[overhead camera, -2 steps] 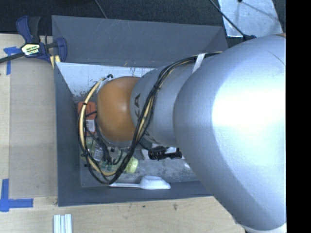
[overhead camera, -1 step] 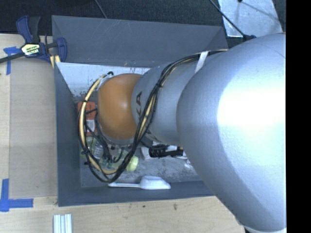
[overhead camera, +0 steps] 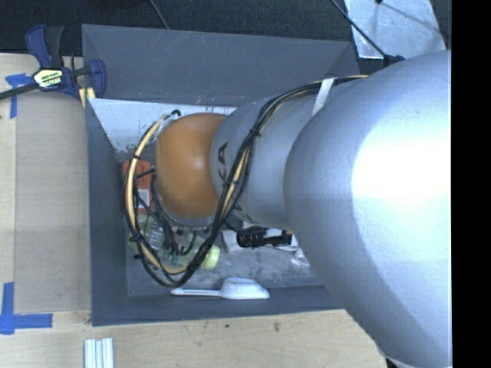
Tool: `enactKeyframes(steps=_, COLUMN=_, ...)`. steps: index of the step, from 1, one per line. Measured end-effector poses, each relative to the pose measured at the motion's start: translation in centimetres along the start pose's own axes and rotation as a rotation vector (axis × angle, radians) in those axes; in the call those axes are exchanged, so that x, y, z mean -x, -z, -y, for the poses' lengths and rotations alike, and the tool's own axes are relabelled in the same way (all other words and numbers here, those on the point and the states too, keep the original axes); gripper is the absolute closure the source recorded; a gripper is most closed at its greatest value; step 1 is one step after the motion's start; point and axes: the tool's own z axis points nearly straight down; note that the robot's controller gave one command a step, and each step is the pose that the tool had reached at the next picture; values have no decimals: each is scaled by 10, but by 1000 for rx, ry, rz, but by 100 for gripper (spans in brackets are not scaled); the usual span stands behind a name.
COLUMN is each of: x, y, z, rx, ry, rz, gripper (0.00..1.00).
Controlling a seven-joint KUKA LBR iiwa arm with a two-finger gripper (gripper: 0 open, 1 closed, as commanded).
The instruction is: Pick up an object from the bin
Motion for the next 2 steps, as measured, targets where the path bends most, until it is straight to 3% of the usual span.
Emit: enactKeyframes(steps=2, x=1, y=15, z=0, rx=2, ry=-1, rz=2, gripper=100)
